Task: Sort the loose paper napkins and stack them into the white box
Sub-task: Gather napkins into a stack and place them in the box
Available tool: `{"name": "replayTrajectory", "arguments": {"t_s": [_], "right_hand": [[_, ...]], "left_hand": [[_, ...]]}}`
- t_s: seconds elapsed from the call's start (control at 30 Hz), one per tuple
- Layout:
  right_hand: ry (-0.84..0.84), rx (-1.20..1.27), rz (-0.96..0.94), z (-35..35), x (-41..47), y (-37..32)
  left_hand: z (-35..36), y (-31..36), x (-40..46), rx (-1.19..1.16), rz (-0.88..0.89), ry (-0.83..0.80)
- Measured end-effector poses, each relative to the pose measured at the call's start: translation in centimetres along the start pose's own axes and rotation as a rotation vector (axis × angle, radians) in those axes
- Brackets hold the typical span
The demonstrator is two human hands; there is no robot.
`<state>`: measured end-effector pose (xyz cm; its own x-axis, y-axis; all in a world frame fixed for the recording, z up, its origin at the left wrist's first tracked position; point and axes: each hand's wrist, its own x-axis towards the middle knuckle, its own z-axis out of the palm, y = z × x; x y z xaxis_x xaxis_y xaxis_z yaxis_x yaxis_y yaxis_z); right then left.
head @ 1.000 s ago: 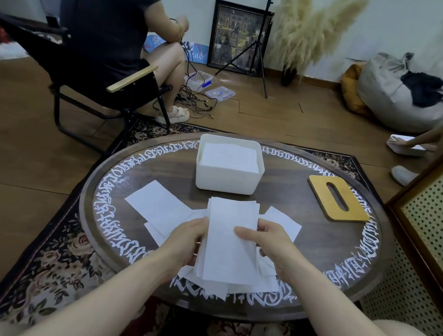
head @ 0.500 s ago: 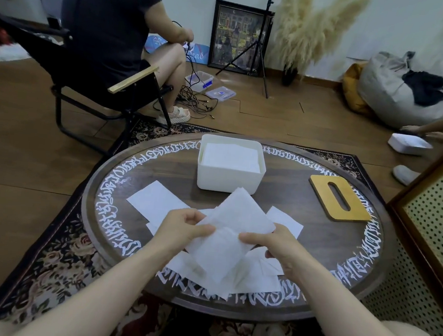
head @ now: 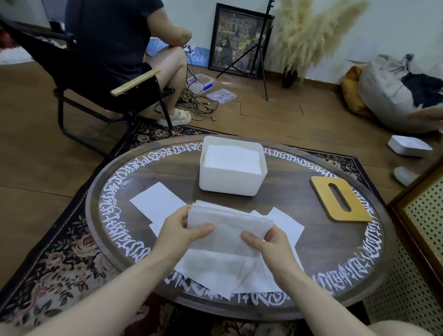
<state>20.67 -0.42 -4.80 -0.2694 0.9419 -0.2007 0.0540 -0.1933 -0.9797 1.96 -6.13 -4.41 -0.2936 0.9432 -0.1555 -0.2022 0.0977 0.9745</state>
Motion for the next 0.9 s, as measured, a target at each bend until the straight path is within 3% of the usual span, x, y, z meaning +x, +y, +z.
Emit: {"name": "replayTrajectory", "arguments": {"t_s": [0.37,0.57,0.9], "right_hand": [[-0.131,-0.077,-0.098,0.1,-0.3,1.7],[-0.119,-0.064,-0.122,0.8,-0.1,1.3],[-0.094,-0.197,-0.075,0.4,0.0,1.8]], "left_hand": [[-1.0,-2.4,-0.1,0.204,0.008,-0.042],[-0.3,-1.7,0.3,0.131,0.011,-0.064],[-0.8,-2.5,0.8,0.255,-0.054,-0.078]]}}
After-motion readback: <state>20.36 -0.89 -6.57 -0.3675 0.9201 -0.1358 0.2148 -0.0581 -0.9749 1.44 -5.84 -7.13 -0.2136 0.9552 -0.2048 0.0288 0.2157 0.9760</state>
